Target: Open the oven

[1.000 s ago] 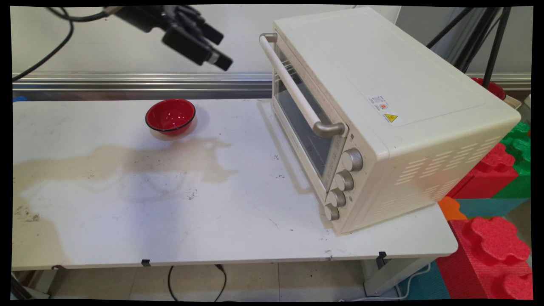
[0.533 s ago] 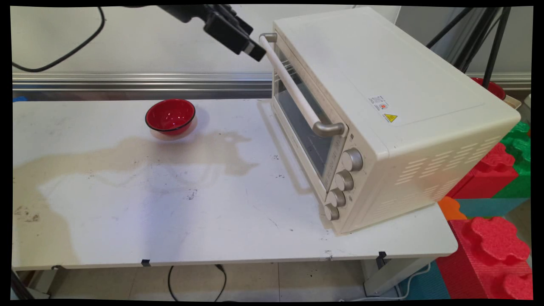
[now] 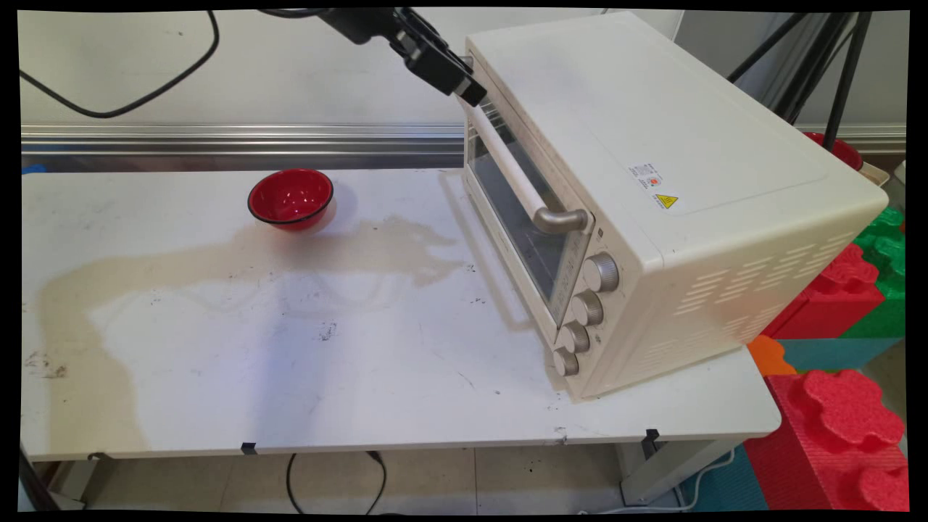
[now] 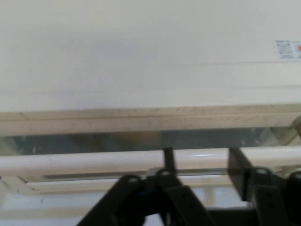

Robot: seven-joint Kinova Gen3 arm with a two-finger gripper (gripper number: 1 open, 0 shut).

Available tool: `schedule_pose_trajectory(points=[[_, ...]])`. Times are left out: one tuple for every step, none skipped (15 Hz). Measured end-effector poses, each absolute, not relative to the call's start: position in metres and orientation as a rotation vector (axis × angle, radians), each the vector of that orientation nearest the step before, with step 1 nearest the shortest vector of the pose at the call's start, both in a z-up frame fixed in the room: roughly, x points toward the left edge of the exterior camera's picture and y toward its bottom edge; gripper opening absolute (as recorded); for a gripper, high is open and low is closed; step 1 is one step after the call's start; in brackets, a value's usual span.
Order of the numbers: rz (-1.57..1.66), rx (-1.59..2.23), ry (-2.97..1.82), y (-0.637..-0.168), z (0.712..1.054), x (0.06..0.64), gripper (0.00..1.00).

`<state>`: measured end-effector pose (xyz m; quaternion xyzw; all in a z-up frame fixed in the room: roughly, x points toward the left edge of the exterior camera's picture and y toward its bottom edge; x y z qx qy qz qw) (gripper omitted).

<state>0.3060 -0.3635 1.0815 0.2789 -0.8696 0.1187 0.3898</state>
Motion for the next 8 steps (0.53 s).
schedule_pose_trajectory(points=[[0.301, 0.712, -2.213, -0.367, 1.08, 0.303, 0.0], [0.301, 0.716, -2.216, -0.37, 1.078, 0.3, 0.0], [0.3, 0.721, -2.218, -0.374, 1.076, 0.297, 0.0], [0.3, 0.725, -2.221, -0.378, 1.073, 0.293, 0.0], [0.299, 0.736, -2.223, -0.382, 1.069, 0.29, 0.0], [0.298, 0.745, -2.224, -0.385, 1.065, 0.286, 0.0], [0.297, 0.75, -2.224, -0.388, 1.062, 0.283, 0.0], [0.296, 0.754, -2.225, -0.389, 1.06, 0.281, 0.0]])
